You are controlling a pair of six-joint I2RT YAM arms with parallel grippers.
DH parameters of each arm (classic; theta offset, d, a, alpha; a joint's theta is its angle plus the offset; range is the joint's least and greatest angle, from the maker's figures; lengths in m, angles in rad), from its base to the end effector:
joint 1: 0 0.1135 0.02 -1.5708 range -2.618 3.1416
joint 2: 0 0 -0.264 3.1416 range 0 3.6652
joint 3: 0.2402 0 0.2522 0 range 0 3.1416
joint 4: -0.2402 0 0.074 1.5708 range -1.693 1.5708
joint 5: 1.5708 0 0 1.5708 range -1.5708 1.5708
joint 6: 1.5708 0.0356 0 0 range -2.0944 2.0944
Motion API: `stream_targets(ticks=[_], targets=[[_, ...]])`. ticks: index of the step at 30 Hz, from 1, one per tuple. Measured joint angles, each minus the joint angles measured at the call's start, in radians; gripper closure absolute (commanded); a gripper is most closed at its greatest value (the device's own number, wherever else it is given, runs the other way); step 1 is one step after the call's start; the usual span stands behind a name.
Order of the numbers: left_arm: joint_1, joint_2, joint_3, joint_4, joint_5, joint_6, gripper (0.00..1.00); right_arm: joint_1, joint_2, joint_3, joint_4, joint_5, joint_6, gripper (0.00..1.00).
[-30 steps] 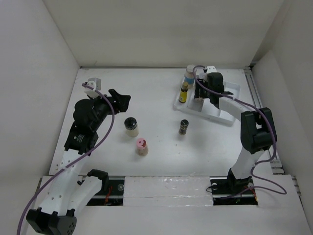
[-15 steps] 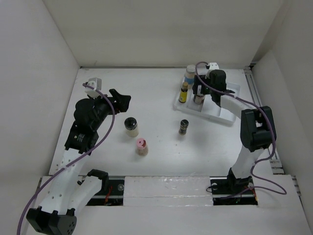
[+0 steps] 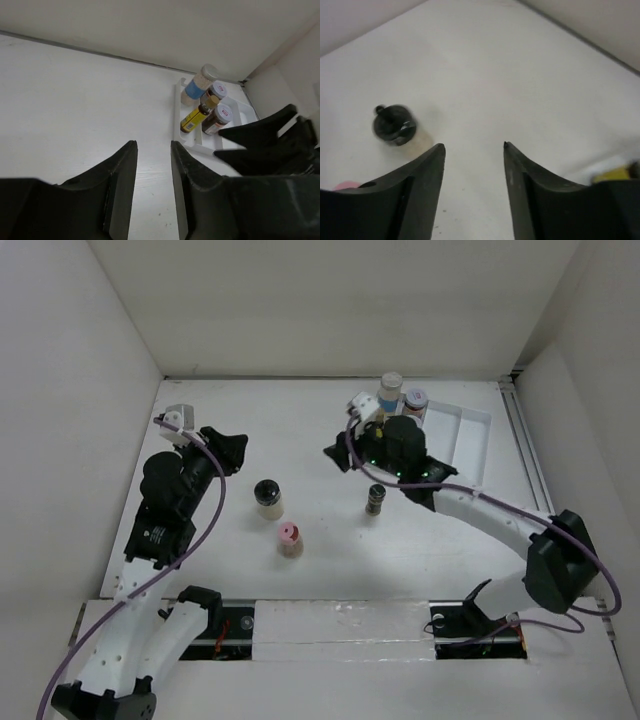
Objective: Organize the condiment bottles
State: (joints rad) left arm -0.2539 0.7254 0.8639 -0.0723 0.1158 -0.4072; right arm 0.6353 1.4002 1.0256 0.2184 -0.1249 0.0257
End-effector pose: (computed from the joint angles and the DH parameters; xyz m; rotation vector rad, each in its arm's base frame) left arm 0.1596 -0.0457 0.3891 -0.0227 1.5363 -0.6159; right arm 0.2655 0.2012 0.3229 -0.6180 1.6508 0.5924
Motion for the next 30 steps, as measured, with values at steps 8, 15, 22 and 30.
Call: stream_targets(ticks=[8,15,22,30], targets=[[0.000,-0.104,0.000,-0.004,-0.120,-0.010,0.26,0.236,0.250,0.137,-0.048,-0.182,-0.102,0.01],[0.000,-0.102,-0.002,-0.007,-0.140,-0.010,0.23,0.269,0.477,0.329,-0.106,-0.215,-0.124,0.01],[0.000,-0.099,-0.006,-0.010,-0.138,-0.010,0.23,0.276,0.638,0.466,-0.177,-0.215,-0.133,0.01],[0.000,-0.096,-0.006,-0.010,-0.131,-0.010,0.23,0.295,0.696,0.508,-0.202,-0.179,-0.144,0.39]])
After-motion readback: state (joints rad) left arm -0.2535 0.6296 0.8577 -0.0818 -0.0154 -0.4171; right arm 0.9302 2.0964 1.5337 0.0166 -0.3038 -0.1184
